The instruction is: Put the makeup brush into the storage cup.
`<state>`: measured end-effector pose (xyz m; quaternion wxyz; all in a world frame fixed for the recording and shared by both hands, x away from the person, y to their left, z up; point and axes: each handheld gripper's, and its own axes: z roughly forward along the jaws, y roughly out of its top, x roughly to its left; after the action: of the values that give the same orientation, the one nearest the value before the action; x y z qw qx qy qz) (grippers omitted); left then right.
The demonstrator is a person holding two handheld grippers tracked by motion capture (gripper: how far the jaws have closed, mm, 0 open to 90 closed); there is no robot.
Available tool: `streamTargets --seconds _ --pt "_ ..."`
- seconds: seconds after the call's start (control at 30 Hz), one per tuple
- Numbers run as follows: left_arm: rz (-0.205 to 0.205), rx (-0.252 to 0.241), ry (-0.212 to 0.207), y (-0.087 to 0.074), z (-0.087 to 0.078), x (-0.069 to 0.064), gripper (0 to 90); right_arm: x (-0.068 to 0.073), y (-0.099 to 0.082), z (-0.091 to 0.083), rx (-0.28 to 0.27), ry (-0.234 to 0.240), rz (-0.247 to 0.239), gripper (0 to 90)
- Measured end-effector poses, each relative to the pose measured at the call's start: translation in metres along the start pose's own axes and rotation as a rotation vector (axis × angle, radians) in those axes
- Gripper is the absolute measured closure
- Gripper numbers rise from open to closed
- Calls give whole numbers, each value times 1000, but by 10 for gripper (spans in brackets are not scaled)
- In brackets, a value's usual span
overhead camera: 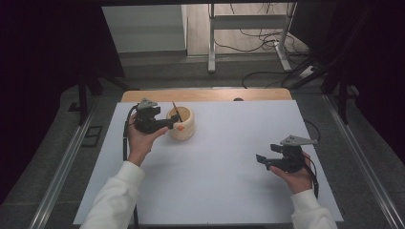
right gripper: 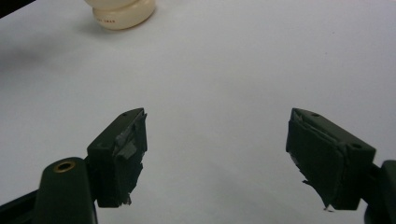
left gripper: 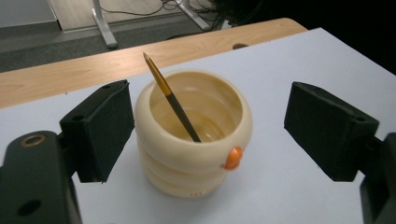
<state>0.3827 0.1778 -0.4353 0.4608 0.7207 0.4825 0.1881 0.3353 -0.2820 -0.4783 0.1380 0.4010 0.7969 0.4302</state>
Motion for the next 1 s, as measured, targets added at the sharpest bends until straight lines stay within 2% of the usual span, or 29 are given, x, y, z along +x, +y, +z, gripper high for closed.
streamTargets --seconds 0.1,0.23,0.4,0.53,0.7,0.8,1.0 --pt "34 10 9 -6 -6 -3 152 1 -1 -1 6 -5 -8 216" --pt "37 6 -12 -14 -15 -5 152 3 -1 -4 0 -10 -10 215" --pt "54 30 -17 -28 -26 -7 143 5 -4 -8 -3 -19 -13 215" --pt "49 42 -38 -42 -35 -6 142 4 -5 -9 -6 -22 -8 216" --pt "57 56 -37 -60 -43 -4 151 5 -6 -8 0 -21 -13 216" --pt "39 67 -53 -71 -46 0 153 5 -5 -7 0 -19 -17 215" --pt "39 79 -50 -91 -55 2 157 5 -6 -8 1 -18 -17 215"
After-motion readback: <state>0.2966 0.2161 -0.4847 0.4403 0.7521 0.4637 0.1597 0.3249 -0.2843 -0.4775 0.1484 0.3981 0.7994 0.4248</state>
